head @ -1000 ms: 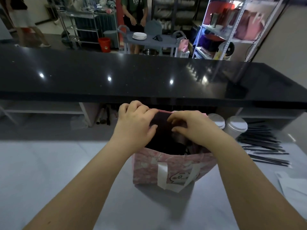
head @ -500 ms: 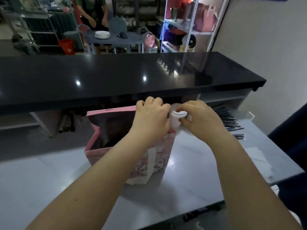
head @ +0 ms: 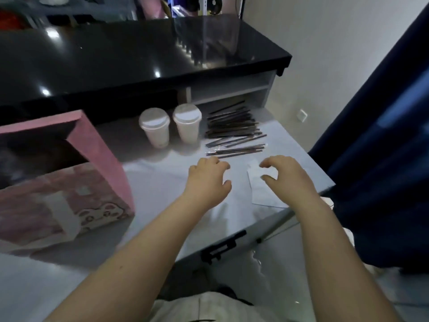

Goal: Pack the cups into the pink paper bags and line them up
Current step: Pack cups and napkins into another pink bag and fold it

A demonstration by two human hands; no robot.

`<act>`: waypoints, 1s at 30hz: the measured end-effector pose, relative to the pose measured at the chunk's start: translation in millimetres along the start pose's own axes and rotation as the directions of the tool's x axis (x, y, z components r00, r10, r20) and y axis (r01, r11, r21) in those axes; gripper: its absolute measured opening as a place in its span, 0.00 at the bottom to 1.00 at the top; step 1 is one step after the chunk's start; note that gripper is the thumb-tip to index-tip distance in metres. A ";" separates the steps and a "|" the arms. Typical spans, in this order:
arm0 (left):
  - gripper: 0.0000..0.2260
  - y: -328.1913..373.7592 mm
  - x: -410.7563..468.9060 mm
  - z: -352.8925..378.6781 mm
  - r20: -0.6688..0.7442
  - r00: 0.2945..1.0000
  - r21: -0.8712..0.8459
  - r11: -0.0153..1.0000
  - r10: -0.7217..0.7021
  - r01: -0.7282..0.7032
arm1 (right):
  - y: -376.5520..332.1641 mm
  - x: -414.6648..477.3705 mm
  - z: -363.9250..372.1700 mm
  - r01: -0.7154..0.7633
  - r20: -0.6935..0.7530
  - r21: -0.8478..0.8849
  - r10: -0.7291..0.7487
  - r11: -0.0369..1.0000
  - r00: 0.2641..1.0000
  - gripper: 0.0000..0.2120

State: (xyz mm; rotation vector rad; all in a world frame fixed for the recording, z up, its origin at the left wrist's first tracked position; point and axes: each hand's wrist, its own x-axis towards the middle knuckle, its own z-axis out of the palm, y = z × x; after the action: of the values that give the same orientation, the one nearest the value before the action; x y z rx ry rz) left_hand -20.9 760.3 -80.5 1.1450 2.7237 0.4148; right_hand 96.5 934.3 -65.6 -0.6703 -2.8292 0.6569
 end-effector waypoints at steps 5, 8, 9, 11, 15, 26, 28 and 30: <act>0.20 27.8 9.9 72.5 0.125 0.989 -0.040 0.995 -0.085 0.091 | 87.6 -0.7 30.3 -0.145 0.147 0.011 0.142 0.989 0.979 0.12; 0.20 38.9 16.7 94.2 0.120 0.985 -0.033 0.991 -0.122 0.127 | 111.2 19.7 43.3 -0.105 0.150 -0.037 0.109 0.994 0.983 0.16; 0.21 41.5 19.3 98.8 0.112 0.985 -0.033 0.991 -0.127 0.132 | 114.9 28.8 47.3 -0.085 0.146 -0.052 0.092 0.995 0.985 0.17; 0.22 46.4 24.3 104.5 0.098 0.986 -0.036 0.990 -0.135 0.139 | 119.0 44.6 54.4 -0.074 0.160 -0.081 0.086 0.994 0.983 0.21; 0.24 54.3 34.2 109.4 0.062 0.984 -0.053 0.984 -0.167 0.170 | 127.4 57.8 65.2 -0.132 0.174 -0.053 0.140 0.990 0.975 0.28; 0.33 66.3 69.4 109.1 0.028 0.982 -0.066 0.980 -0.186 0.188 | 130.3 69.4 59.6 -0.117 0.286 -0.005 0.114 0.993 0.951 0.30; 0.33 67.6 71.3 110.8 0.034 0.982 -0.060 0.981 -0.185 0.187 | 131.8 68.2 61.1 -0.095 0.266 0.017 0.087 0.995 0.960 0.29; 0.33 68.1 71.5 113.7 0.030 0.982 -0.059 0.980 -0.189 0.190 | 134.3 64.1 64.0 -0.076 0.238 0.047 0.063 0.996 0.969 0.29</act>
State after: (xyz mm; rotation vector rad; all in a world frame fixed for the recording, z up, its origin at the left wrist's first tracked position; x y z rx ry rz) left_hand 3.8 879.0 -169.8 0.8590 2.7453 0.4512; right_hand 75.8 1047.3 -179.8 -0.7296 -2.9997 0.8798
